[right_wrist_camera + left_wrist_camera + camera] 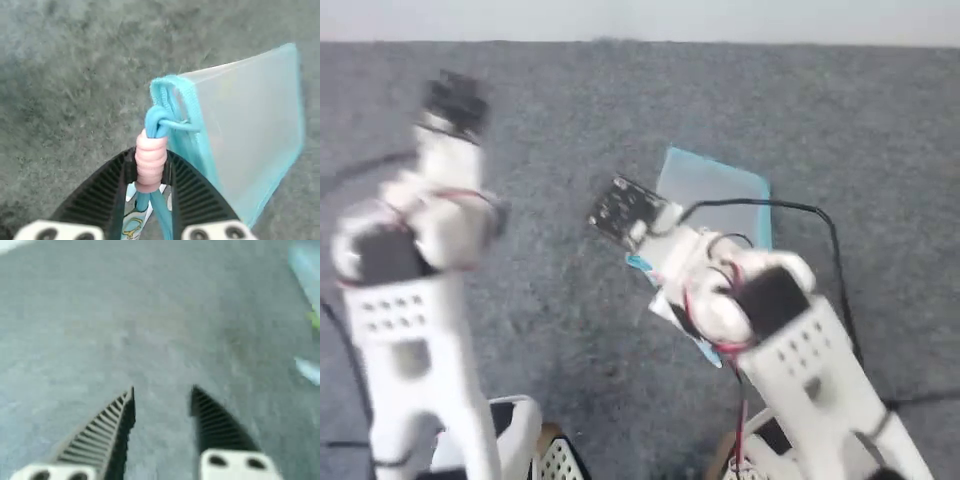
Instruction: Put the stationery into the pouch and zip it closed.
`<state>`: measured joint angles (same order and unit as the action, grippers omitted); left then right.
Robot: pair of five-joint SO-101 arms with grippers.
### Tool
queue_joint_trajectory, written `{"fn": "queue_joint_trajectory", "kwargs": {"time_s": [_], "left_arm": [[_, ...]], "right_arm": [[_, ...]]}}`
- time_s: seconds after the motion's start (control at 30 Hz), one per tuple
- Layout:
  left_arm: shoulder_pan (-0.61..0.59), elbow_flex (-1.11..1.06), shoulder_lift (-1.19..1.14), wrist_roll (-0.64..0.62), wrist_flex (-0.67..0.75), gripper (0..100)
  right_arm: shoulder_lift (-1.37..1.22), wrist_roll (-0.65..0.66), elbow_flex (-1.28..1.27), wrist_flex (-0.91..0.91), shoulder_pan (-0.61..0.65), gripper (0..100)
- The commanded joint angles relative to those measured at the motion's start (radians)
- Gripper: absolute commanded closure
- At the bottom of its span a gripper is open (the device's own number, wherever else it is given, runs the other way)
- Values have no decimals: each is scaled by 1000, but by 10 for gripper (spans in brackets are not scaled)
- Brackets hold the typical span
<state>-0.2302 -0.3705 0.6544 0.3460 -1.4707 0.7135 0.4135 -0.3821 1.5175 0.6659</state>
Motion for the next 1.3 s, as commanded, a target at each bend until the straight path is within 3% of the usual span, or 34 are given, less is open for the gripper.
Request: {"fn": "queue_joint_trajectory", "kwargs": {"time_s": [0.0, 0.17, 0.37, 0.9, 1.07, 1.27], "left_arm": [[141, -234, 238, -38, 94, 784], [319, -475, 526, -123, 249, 771], [468, -578, 612, -195, 307, 735], [485, -791, 611, -215, 560, 737], [486, -819, 611, -215, 571, 737], [609, -880, 612, -218, 569, 739]], "right_arm": [[71, 18, 5, 24, -53, 991], [82, 12, 15, 25, -47, 991], [82, -3, 44, 74, 30, 991], [73, -38, 153, 140, 82, 991], [71, -55, 196, 160, 122, 991], [47, -60, 199, 142, 119, 991]]}}
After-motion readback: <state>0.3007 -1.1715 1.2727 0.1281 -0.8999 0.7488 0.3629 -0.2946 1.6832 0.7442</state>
